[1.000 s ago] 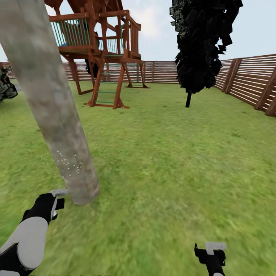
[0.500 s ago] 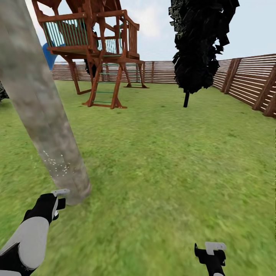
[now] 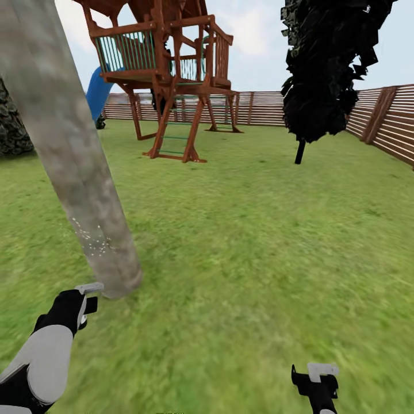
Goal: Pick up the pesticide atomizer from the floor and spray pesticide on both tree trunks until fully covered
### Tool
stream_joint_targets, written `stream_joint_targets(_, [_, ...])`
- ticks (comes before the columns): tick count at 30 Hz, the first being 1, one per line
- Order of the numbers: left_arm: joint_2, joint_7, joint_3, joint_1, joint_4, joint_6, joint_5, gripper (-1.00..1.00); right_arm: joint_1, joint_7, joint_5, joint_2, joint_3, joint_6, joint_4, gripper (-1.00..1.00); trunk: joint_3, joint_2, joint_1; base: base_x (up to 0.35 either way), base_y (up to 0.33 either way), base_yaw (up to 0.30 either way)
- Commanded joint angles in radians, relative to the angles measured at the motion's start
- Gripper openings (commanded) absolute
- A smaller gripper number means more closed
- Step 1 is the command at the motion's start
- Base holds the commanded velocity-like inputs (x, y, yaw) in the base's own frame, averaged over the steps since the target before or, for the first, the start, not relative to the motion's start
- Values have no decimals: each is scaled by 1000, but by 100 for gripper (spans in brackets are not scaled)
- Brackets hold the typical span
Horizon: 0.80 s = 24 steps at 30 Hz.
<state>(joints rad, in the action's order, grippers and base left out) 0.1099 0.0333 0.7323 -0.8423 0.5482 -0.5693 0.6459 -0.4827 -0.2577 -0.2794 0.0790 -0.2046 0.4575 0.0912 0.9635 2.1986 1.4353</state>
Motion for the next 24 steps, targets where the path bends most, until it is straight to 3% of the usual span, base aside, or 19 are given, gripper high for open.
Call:
stream_joint_targets(1, [-1,3,5,-1,1,-3,6,-100,-1,-3,-11,0,-7,3,-1,100,1,0,0,39,-273,184])
stream_joint_targets(12, [1,2,7,-1,4,-3,5,-100,-1,-3,-11,-1,-7,3,-1,100,1,0,0,86,-272,26])
stream_joint_targets(24, [0,2,7,-1,3,-3,5,-100,-1,-3,-11,-1,-7,3,-1,100,1,0,0,162,-254,262])
